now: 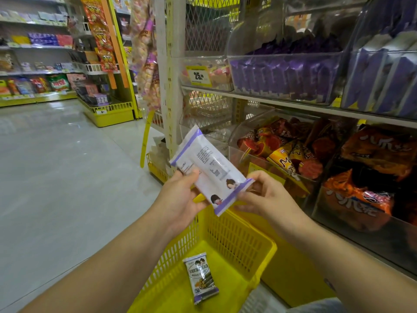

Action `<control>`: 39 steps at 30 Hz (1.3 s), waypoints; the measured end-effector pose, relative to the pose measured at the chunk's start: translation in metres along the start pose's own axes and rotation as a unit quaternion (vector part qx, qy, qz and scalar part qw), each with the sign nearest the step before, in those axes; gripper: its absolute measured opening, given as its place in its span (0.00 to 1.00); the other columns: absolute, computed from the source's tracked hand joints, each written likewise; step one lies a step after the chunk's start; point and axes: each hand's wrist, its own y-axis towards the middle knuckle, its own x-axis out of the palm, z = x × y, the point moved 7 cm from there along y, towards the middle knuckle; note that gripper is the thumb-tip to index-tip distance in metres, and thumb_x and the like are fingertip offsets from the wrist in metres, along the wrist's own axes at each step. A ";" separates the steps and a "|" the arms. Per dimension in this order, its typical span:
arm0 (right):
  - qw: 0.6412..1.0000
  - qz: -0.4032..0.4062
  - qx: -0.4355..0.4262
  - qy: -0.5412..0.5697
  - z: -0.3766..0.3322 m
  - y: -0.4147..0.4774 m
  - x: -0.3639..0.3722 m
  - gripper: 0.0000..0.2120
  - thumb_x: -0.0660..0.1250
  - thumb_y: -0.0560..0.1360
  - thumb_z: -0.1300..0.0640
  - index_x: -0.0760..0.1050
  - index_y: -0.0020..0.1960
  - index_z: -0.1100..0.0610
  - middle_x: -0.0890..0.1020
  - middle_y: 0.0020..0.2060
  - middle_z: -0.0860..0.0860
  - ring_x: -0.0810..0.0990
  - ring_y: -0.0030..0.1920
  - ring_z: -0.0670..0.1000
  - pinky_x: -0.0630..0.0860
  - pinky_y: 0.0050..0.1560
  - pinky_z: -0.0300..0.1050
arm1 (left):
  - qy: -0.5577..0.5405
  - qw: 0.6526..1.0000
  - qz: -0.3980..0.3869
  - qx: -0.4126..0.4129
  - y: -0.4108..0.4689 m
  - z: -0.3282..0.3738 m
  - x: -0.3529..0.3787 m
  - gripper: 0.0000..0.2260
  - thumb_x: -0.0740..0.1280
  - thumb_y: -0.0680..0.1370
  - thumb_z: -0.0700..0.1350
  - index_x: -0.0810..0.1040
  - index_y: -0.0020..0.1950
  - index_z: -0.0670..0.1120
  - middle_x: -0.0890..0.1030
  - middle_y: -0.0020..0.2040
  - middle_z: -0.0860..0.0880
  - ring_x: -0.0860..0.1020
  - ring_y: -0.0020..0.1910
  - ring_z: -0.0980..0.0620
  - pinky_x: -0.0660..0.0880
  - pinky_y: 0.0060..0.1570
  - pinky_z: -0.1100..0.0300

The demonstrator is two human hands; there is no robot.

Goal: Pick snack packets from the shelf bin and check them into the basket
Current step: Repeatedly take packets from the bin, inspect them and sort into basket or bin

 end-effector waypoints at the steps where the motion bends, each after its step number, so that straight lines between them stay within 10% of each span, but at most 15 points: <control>1: 1.000 -0.021 -0.004 -0.009 -0.001 -0.001 0.003 0.10 0.71 0.72 0.64 0.71 0.48 0.57 0.83 0.46 0.57 0.85 0.47 0.52 0.83 0.46 0.52 | 0.006 1.000 0.000 0.003 0.001 0.001 -0.001 0.16 0.58 0.83 0.42 0.71 0.70 0.50 0.82 0.59 0.44 0.81 0.56 0.45 0.81 0.36 0.51; 6: 0.995 -0.071 0.034 0.054 0.002 -0.001 0.005 0.20 0.73 0.69 0.44 0.73 0.56 0.51 0.84 0.52 0.56 0.84 0.49 0.57 0.82 0.45 0.52 | 0.031 0.998 -0.054 -0.010 -0.004 -0.003 0.010 0.12 0.57 0.83 0.41 0.75 0.64 0.48 0.85 0.53 0.45 0.85 0.48 0.49 0.81 0.37 0.53; 15: 0.994 -0.081 -0.059 -0.045 -0.003 -0.008 0.012 0.11 0.62 0.80 0.56 0.76 0.59 0.44 0.84 0.52 0.48 0.85 0.48 0.53 0.82 0.47 0.57 | 0.317 0.936 -0.126 0.091 -0.012 -0.013 0.026 0.23 0.64 0.78 0.37 0.68 0.52 0.69 0.80 0.43 0.74 0.82 0.46 0.65 0.78 0.36 0.68; 20: 0.991 -0.078 -0.081 -0.069 -0.006 -0.010 0.013 0.14 0.64 0.79 0.57 0.75 0.63 0.47 0.84 0.53 0.47 0.85 0.48 0.51 0.83 0.46 0.55 | 0.321 0.936 -0.120 0.084 -0.009 -0.021 0.026 0.31 0.68 0.73 0.32 0.65 0.54 0.70 0.80 0.43 0.74 0.83 0.47 0.61 0.80 0.40 0.62; 24: 0.990 -0.088 -0.093 -0.065 -0.010 -0.014 0.017 0.16 0.65 0.78 0.59 0.74 0.62 0.43 0.84 0.52 0.45 0.85 0.47 0.53 0.83 0.41 0.46 | 0.299 0.948 -0.065 0.081 -0.006 -0.015 0.019 0.42 0.69 0.73 0.32 0.52 0.78 0.57 0.75 0.54 0.67 0.84 0.49 0.56 0.82 0.41 0.55; 30: 0.988 -0.094 -0.086 -0.091 -0.009 -0.014 0.019 0.16 0.65 0.78 0.59 0.72 0.61 0.40 0.83 0.52 0.42 0.82 0.46 0.61 0.75 0.34 0.37 | 0.253 0.964 -0.021 0.076 -0.002 -0.004 0.005 0.24 0.66 0.78 0.37 0.68 0.73 0.49 0.82 0.59 0.48 0.84 0.51 0.48 0.83 0.43 0.52; 34: 0.986 -0.113 -0.079 -0.092 -0.008 -0.015 0.020 0.17 0.65 0.78 0.57 0.72 0.64 0.42 0.83 0.53 0.42 0.80 0.39 0.46 0.73 0.32 0.34 | 0.257 0.963 -0.016 0.079 0.002 0.000 0.002 0.11 0.63 0.79 0.40 0.79 0.49 0.57 0.86 0.46 0.53 0.85 0.45 0.49 0.81 0.36 0.58; 39: 0.985 -0.120 -0.076 -0.103 -0.004 -0.015 0.019 0.20 0.66 0.78 0.55 0.70 0.67 0.41 0.82 0.55 0.41 0.82 0.44 0.50 0.75 0.35 0.36 | 0.253 0.964 -0.002 0.077 0.001 0.000 0.000 0.07 0.61 0.82 0.48 0.77 0.55 0.55 0.86 0.44 0.57 0.85 0.46 0.50 0.82 0.42 0.54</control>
